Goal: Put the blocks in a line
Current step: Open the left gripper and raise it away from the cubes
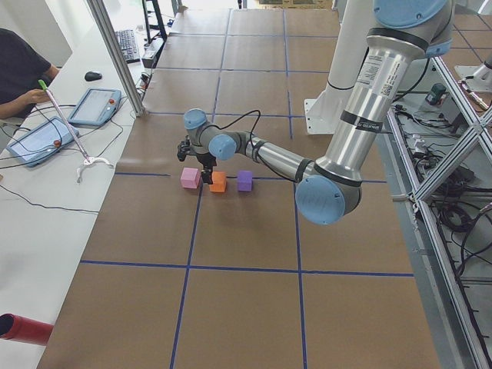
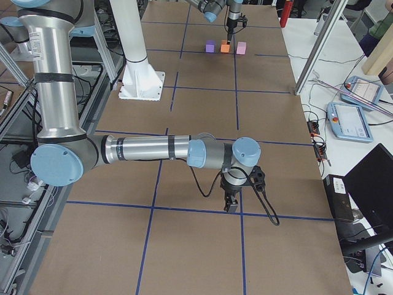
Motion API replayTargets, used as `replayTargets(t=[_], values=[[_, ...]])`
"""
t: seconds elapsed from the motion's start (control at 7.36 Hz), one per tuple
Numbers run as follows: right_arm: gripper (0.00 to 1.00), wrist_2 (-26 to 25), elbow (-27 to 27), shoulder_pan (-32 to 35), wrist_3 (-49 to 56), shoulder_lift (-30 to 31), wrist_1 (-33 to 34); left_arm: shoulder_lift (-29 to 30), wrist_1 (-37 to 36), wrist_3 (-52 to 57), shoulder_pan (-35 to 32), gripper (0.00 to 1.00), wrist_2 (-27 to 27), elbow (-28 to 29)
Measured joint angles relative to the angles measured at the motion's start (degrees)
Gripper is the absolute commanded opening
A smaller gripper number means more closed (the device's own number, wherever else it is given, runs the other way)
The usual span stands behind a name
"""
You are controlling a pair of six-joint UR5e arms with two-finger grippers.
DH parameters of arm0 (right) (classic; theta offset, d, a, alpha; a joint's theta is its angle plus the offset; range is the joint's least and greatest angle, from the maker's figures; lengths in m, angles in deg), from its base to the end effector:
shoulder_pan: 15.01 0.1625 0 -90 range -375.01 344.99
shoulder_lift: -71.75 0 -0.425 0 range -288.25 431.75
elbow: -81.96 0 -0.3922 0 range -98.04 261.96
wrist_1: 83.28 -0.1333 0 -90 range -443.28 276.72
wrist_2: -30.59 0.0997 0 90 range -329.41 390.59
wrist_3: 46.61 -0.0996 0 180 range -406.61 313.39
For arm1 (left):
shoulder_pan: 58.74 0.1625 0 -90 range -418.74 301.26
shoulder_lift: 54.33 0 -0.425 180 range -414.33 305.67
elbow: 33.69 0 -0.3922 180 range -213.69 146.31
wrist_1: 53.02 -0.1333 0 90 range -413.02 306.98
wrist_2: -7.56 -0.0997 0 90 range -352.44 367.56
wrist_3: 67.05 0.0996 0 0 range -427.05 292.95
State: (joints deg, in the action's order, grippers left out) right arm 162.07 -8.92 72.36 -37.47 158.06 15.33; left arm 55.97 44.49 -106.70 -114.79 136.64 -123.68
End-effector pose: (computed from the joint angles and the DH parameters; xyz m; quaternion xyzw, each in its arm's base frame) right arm 0.0437 -0.5151 0.6368 -0.0128 -0.3552 -0.0834 0.9310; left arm 0.2987 -0.5699 0.4470 -0.0132 0.3956 0.0348 0.9177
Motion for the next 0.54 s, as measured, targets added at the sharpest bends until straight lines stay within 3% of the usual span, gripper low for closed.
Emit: replayTargets(t=[0.54], values=[[1.0, 0.0, 0.0, 0.0, 0.0, 0.0, 0.0, -2.1, -5.3, 2.1, -8.7, 1.0, 1.4, -8.7]])
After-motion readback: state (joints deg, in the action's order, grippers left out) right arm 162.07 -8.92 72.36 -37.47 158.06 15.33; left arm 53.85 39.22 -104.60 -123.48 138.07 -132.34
